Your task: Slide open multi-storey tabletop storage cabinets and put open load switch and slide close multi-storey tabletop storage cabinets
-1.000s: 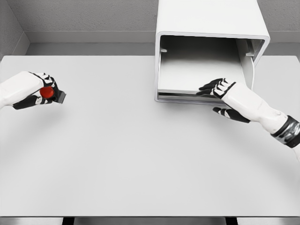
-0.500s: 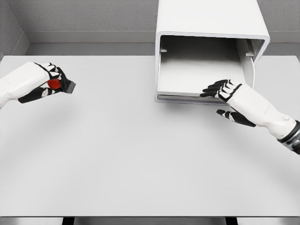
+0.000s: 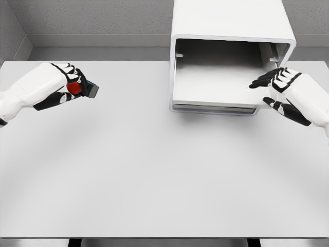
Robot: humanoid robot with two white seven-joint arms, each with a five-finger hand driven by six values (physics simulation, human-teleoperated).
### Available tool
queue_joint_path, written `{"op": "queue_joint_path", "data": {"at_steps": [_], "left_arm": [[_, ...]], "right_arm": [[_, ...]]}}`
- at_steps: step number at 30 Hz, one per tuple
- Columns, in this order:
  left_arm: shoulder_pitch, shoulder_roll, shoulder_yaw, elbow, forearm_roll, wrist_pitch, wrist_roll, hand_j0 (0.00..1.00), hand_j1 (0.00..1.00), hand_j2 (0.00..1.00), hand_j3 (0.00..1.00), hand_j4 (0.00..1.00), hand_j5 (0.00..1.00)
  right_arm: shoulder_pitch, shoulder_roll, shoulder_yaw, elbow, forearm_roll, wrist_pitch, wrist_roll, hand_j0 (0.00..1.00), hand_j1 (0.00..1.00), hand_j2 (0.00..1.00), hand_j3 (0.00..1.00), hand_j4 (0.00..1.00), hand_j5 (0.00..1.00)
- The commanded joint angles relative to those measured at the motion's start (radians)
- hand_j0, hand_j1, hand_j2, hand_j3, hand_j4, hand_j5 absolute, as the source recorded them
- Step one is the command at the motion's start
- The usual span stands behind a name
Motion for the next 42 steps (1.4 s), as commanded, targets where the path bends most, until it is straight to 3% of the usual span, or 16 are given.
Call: {"op": "queue_joint_path", "data": {"at_steps": [1,7,10,15,25,42], "left_arm": [[0.0,-0.01,-0.002,-0.004,0.006,0.003,0.001,0.35,0.35,0.35,0.35,0.35,0.35],[-0.028,-0.082,-0.019,-0.004,-0.011,0.003,0.001,0.35,0.35,0.35,0.35,0.35,0.35],[-0.043,-0.096,-0.033,-0.003,-0.011,0.003,0.001,0.35,0.35,0.35,0.35,0.35,0.35],[-0.054,-0.139,-0.047,-0.004,-0.011,0.003,0.001,0.35,0.35,0.35,0.35,0.35,0.35],[-0.075,-0.184,-0.073,-0.006,-0.008,0.003,0.001,0.35,0.35,0.35,0.35,0.35,0.35],[-0.121,-0.317,-0.13,-0.03,-0.011,0.003,0.001,0.35,0.35,0.35,0.35,0.35,0.35]], "right_arm": [[0.0,-0.002,-0.027,0.0,-0.02,0.0,0.001,0.62,0.62,0.62,0.62,0.62,0.62],[0.031,-0.002,-0.104,0.018,-0.018,0.0,0.004,0.61,0.61,0.61,0.61,0.61,0.61],[0.038,-0.002,-0.136,0.07,-0.02,0.0,0.004,0.61,0.61,0.61,0.61,0.61,0.61],[0.04,-0.002,-0.139,0.152,-0.017,0.0,0.004,0.61,0.61,0.61,0.61,0.61,0.61],[0.132,-0.019,-0.141,0.204,-0.009,0.0,0.042,0.61,0.61,0.61,0.61,0.61,0.61],[0.233,-0.03,-0.137,0.169,-0.003,0.0,0.04,0.62,0.62,0.62,0.62,0.62,0.62]]}}
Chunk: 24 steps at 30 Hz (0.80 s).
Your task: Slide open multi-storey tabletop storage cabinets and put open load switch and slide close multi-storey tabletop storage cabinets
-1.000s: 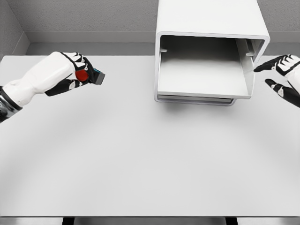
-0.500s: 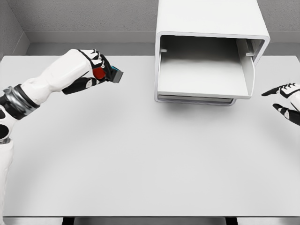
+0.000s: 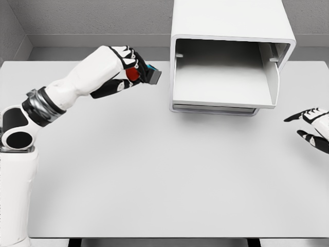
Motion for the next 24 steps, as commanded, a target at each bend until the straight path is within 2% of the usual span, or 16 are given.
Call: {"op": "queue_joint_path", "data": {"at_steps": [1,4,10,18,24], "left_arm": [[-0.002,-0.02,-0.017,-0.001,0.005,0.004,0.001,0.35,0.35,0.35,0.35,0.35,0.35],[-0.012,-0.038,-0.038,0.001,0.0,0.004,0.001,0.35,0.35,0.35,0.35,0.35,0.35],[-0.022,-0.07,-0.056,0.002,-0.004,0.004,0.001,0.35,0.35,0.35,0.35,0.35,0.35],[-0.035,-0.125,-0.092,0.013,-0.035,0.004,0.001,0.35,0.35,0.35,0.35,0.35,0.35],[-0.037,-0.164,-0.098,0.015,-0.072,0.004,0.001,0.35,0.35,0.35,0.35,0.35,0.35]], "right_arm": [[0.0,0.002,0.002,-0.016,-0.008,0.0,-0.003,0.62,0.62,0.62,0.62,0.62,0.62],[0.04,0.023,-0.001,-0.078,-0.008,0.0,-0.004,0.62,0.62,0.62,0.62,0.62,0.62],[0.067,0.063,0.002,-0.165,-0.007,0.0,0.0,0.64,0.64,0.64,0.64,0.64,0.64],[0.067,0.114,0.022,-0.187,0.002,0.0,0.002,0.64,0.64,0.64,0.64,0.64,0.64],[0.067,0.117,0.03,-0.188,0.007,0.0,0.0,0.64,0.64,0.64,0.64,0.64,0.64]]}}
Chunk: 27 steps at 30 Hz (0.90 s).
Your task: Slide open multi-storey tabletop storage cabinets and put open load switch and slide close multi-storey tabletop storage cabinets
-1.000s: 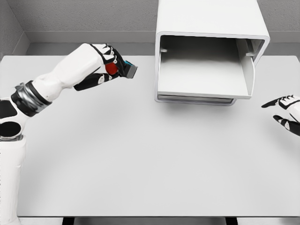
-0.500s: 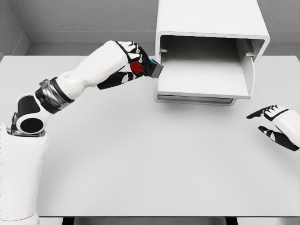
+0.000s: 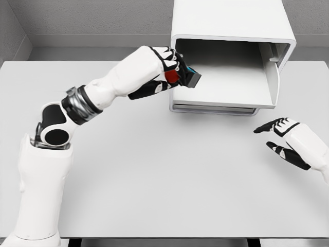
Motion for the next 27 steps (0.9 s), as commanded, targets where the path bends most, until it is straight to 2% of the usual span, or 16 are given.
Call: {"op": "queue_joint_path", "data": {"at_steps": [1,11,23,27], "left_arm": [[0.0,-0.023,-0.001,0.002,-0.01,0.003,0.001,0.35,0.35,0.35,0.35,0.35,0.35],[-0.023,-0.04,-0.043,0.066,-0.046,0.003,0.001,0.35,0.35,0.35,0.35,0.35,0.35],[-0.035,-0.04,-0.089,0.069,-0.121,0.003,0.001,0.35,0.35,0.35,0.35,0.35,0.35],[-0.052,-0.04,-0.101,0.069,-0.125,0.003,0.001,0.35,0.35,0.35,0.35,0.35,0.35]], "right_arm": [[0.0,0.003,0.002,-0.002,-0.005,0.0,-0.001,0.64,0.64,0.64,0.64,0.64,0.64],[0.0,0.003,0.002,-0.002,-0.004,0.0,-0.001,0.66,0.66,0.66,0.66,0.66,0.66],[-0.002,0.018,0.0,-0.004,-0.004,0.0,0.0,0.66,0.66,0.66,0.66,0.66,0.66],[-0.003,0.018,0.0,-0.004,-0.004,0.0,0.0,0.66,0.66,0.66,0.66,0.66,0.66]]}}
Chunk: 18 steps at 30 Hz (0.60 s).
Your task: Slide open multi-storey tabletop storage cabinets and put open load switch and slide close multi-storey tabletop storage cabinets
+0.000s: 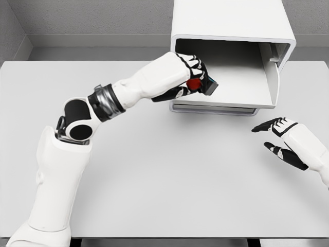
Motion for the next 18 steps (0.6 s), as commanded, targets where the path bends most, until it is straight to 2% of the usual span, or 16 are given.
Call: {"op": "queue_joint_path", "data": {"at_steps": [1,6,18], "left_arm": [[0.0,0.0,-0.008,0.0,0.001,0.003,0.001,0.35,0.35,0.35,0.35,0.35,0.35],[-0.011,0.0,-0.02,0.003,-0.039,0.003,0.001,0.35,0.35,0.35,0.35,0.35,0.35],[-0.083,0.0,-0.073,0.074,-0.04,0.003,0.001,0.35,0.35,0.35,0.35,0.35,0.35]], "right_arm": [[0.0,-0.001,-0.001,0.0,-0.007,0.0,0.0,0.66,0.66,0.66,0.66,0.66,0.66],[0.002,-0.001,-0.001,-0.002,-0.007,0.0,0.0,0.67,0.67,0.67,0.67,0.67,0.67],[0.0,0.003,0.001,0.0,-0.005,0.0,0.0,0.67,0.67,0.67,0.67,0.67,0.67]]}}
